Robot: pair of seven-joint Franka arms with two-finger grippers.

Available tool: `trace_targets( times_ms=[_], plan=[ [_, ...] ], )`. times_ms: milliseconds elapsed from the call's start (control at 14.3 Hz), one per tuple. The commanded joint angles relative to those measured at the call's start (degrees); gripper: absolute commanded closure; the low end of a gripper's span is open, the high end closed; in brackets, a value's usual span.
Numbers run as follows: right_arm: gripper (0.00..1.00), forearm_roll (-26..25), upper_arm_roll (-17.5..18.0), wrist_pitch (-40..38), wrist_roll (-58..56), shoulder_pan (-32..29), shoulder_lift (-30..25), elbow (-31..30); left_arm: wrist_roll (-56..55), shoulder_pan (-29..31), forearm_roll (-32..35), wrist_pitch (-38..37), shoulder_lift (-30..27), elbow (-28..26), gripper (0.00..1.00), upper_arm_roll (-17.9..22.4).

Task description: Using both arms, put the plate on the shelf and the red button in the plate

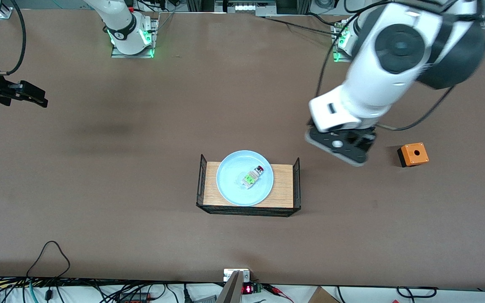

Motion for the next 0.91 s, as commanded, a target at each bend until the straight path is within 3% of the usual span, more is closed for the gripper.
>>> trace_targets(
  times_ms=[0,140,419,559,768,838],
  plan=[
    [0.0,-0.2,0.0,-0.9,-0.8,-0.2,-0.2,0.6,-0.5,2.0,0.2,-6.2,-3.6,-1.9,0.0,-0.5],
    [0.0,-0.2,0.0,-0.8,-0.8,-0.3,-0.2,0.6,0.5,5.5,0.0,-10.4,-6.1,-4.1,0.0,-0.8],
    [0.0,-0.2,-0.1,-1.0,-0.8,-0.3,-0.3,0.6,4.7,11.2,-0.3,-11.4,-12.1,-11.7,0.0,-1.0],
    [0.0,-0.2,-0.1,-1.0,-0.8,-0.3,-0.2,0.6,5.1,14.9,-4.0,-9.9,-16.0,-16.5,0.0,-0.8],
    [0.0,-0.2,-0.1,-0.8,-0.8,-0.2,-0.3,0.6,3.9,17.9,-4.7,-1.2,-25.8,-30.5,0.0,1.0],
    [0.0,-0.2,-0.1,-0.8,-0.8,-0.2,-0.3,0.6,3.2,18.0,-4.8,-0.1,-27.5,-32.8,0.0,2.3]
  ],
)
